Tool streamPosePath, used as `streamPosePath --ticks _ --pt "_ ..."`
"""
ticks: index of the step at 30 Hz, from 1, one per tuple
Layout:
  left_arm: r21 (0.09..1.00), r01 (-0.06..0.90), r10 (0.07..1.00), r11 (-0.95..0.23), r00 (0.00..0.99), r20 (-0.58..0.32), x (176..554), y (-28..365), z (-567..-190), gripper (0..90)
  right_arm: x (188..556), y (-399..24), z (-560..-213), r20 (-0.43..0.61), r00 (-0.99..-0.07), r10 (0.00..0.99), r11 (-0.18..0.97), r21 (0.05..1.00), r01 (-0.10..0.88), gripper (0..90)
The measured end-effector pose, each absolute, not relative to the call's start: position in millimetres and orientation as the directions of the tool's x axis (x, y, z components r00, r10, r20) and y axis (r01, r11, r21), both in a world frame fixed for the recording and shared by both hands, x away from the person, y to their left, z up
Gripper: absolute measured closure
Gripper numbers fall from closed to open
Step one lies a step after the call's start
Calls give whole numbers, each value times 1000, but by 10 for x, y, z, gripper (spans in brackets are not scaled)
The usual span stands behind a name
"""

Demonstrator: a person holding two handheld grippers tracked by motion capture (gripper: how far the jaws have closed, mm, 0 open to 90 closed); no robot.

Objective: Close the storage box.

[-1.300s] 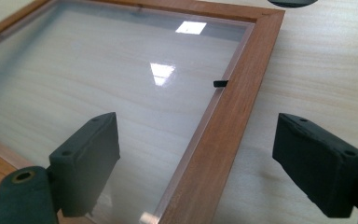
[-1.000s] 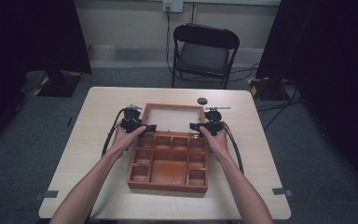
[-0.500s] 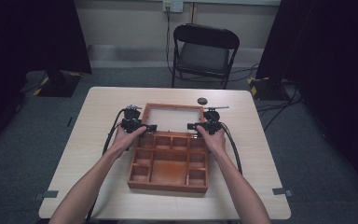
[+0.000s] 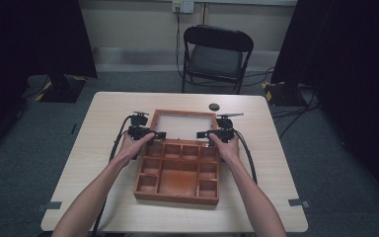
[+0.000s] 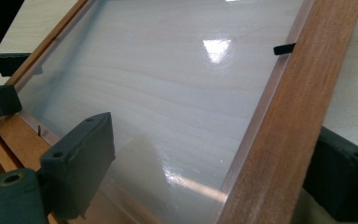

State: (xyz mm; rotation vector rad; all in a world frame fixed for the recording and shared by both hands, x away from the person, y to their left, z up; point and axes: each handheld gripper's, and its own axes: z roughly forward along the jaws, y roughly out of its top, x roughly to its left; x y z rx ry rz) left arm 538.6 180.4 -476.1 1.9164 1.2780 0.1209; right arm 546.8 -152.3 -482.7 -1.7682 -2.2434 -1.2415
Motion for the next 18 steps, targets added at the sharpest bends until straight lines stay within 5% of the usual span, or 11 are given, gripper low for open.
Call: streamPosePath --ticks 18 --pt "635 764 791 -118 459 -405 5405 1830 -4796 109 5400 -1572 -4884 463 -383 800 -2 639 769 150"
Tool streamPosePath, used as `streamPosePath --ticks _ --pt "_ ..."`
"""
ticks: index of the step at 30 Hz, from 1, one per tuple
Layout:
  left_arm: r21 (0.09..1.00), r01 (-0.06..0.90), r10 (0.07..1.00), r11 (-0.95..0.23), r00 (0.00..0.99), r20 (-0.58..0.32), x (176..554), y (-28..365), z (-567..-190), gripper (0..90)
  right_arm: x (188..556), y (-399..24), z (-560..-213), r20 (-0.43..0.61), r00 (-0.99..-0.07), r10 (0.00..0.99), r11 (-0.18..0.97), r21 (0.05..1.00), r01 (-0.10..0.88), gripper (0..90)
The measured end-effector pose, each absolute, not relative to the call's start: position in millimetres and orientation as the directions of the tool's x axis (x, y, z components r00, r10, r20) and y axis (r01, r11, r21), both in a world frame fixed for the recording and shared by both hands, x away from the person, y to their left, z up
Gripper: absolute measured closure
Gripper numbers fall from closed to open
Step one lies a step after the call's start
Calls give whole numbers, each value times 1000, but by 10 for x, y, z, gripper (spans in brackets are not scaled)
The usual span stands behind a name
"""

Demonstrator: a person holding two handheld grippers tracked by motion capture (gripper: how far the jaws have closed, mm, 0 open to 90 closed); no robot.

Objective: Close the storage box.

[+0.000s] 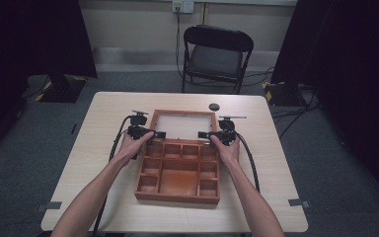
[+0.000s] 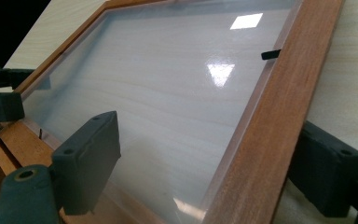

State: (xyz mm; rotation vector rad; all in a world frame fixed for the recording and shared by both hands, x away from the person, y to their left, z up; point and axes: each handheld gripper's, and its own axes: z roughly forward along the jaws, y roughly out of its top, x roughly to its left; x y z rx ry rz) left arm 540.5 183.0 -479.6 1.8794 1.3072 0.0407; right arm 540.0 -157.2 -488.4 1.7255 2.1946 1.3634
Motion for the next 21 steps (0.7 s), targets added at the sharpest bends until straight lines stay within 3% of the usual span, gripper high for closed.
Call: streamPosePath --ticks 9,13,21 --pt "658 736 801 -160 486 -349 5394 1801 -4732 116 5388 -1557 -4848 433 -399 808 14 664 748 151" --pt "679 709 809 -189 504 -301 5380 1785 -4667 133 5375 -1563 -4753 391 -419 820 35 695 718 203" --pt "697 696 812 -169 500 -302 5364 1807 -4611 186 5332 -1592 -4708 393 -421 817 2 729 685 250"
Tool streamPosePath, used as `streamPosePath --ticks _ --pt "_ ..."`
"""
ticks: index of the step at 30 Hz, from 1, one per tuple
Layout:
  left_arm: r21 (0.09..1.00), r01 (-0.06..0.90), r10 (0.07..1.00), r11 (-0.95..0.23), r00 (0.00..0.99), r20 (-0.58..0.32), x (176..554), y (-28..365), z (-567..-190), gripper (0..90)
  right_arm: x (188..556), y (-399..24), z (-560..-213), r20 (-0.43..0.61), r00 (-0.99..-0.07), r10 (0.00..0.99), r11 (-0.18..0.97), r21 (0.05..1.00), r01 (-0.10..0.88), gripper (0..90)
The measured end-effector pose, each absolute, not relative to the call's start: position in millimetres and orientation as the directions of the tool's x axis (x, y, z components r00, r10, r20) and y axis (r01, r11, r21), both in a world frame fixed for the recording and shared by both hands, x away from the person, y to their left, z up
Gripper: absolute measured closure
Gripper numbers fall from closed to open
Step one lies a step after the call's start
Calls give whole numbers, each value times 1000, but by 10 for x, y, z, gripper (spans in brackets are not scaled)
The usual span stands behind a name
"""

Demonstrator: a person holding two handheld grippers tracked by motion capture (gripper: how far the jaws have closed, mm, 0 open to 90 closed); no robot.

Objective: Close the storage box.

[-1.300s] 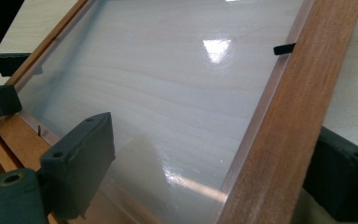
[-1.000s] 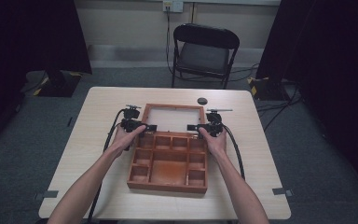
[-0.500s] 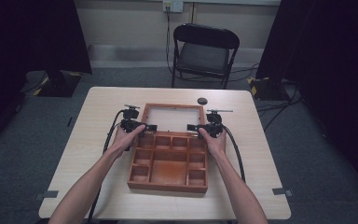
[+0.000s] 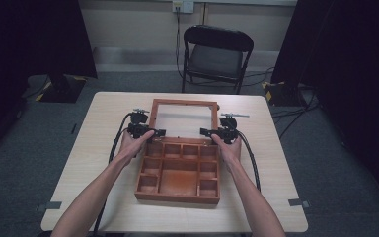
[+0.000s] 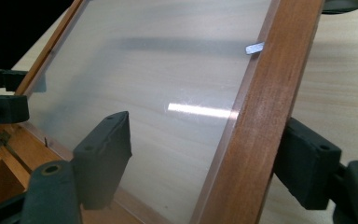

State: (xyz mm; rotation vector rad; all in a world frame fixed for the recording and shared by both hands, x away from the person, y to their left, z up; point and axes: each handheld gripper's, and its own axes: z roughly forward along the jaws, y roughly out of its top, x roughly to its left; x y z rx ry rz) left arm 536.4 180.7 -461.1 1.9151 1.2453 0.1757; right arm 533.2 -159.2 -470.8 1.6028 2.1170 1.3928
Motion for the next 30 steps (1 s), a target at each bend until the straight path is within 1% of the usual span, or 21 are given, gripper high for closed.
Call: streamPosePath --ticks 4,10,16,17,21,24,30 --pt "724 666 810 -177 517 -277 5344 1833 -4568 228 5324 -1600 -4655 391 -424 817 -2 737 676 270" --pt "756 636 796 -158 535 -284 5299 1889 -4491 261 5267 -1619 -4551 391 -426 816 -25 760 649 311" --pt "778 613 783 -137 548 -293 5259 1954 -4443 328 5223 -1633 -4459 386 -430 816 -28 770 638 358" --pt "780 612 781 -133 549 -298 5255 1964 -4436 351 5209 -1643 -4431 387 -429 816 -29 770 638 371" --pt "787 601 776 -141 561 -289 5241 1981 -4401 363 5195 -1658 -4409 382 -438 814 -27 778 628 399" --pt "793 595 772 -131 563 -295 5228 1995 -4375 381 5174 -1667 -4384 385 -438 812 -38 784 620 424" --pt "803 584 757 -116 575 -309 5172 2019 -4315 383 5120 -1694 -4322 383 -448 808 -39 793 608 473"
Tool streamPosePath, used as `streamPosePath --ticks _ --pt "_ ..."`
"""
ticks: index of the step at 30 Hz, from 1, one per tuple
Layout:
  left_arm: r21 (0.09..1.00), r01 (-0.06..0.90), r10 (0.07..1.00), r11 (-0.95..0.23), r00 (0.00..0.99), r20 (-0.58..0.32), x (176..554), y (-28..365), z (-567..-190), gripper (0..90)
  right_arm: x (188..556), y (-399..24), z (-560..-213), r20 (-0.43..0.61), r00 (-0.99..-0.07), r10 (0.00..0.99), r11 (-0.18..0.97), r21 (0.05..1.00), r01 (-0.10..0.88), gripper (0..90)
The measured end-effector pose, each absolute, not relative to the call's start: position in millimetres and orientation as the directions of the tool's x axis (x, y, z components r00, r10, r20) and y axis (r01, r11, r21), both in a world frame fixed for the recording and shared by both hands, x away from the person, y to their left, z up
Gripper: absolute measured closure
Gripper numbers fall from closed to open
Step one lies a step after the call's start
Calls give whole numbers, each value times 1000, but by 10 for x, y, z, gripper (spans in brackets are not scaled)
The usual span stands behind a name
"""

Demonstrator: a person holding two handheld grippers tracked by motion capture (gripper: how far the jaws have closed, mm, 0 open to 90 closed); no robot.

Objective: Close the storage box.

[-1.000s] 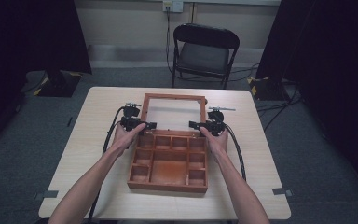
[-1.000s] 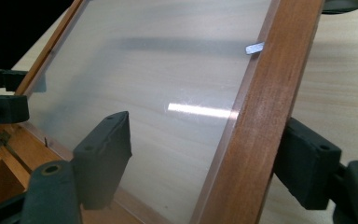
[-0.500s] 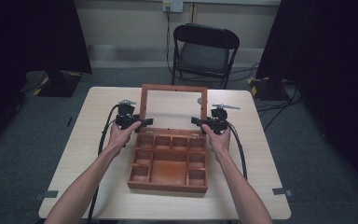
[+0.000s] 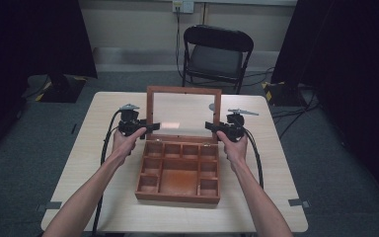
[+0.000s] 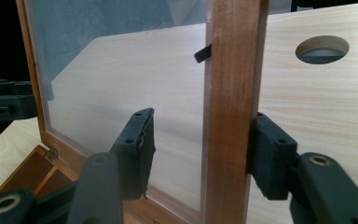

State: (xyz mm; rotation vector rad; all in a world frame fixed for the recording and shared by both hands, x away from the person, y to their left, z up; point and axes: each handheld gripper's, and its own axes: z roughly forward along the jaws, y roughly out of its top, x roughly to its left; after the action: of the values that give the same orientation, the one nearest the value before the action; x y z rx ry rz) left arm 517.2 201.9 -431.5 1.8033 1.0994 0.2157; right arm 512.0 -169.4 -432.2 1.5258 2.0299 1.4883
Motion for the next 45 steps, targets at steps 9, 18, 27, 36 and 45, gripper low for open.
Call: streamPosePath --ticks 9,18,27,36,45 --pt "821 554 745 -134 603 -286 5096 2037 -4255 403 5030 -1701 -4229 348 -475 809 0 807 590 495" --pt "836 537 746 -117 603 -283 5038 2045 -4245 452 4955 -1717 -4198 329 -492 806 16 819 573 487" --pt "847 516 735 -132 624 -265 4949 2060 -4212 451 4879 -1699 -4132 331 -506 796 22 820 572 433" --pt "852 509 725 -126 633 -271 4869 2078 -4187 454 4760 -1703 -4087 336 -530 779 28 826 564 397" --pt "859 497 715 -125 645 -269 4821 2081 -4167 453 4695 -1729 -4106 342 -549 763 32 828 560 385"
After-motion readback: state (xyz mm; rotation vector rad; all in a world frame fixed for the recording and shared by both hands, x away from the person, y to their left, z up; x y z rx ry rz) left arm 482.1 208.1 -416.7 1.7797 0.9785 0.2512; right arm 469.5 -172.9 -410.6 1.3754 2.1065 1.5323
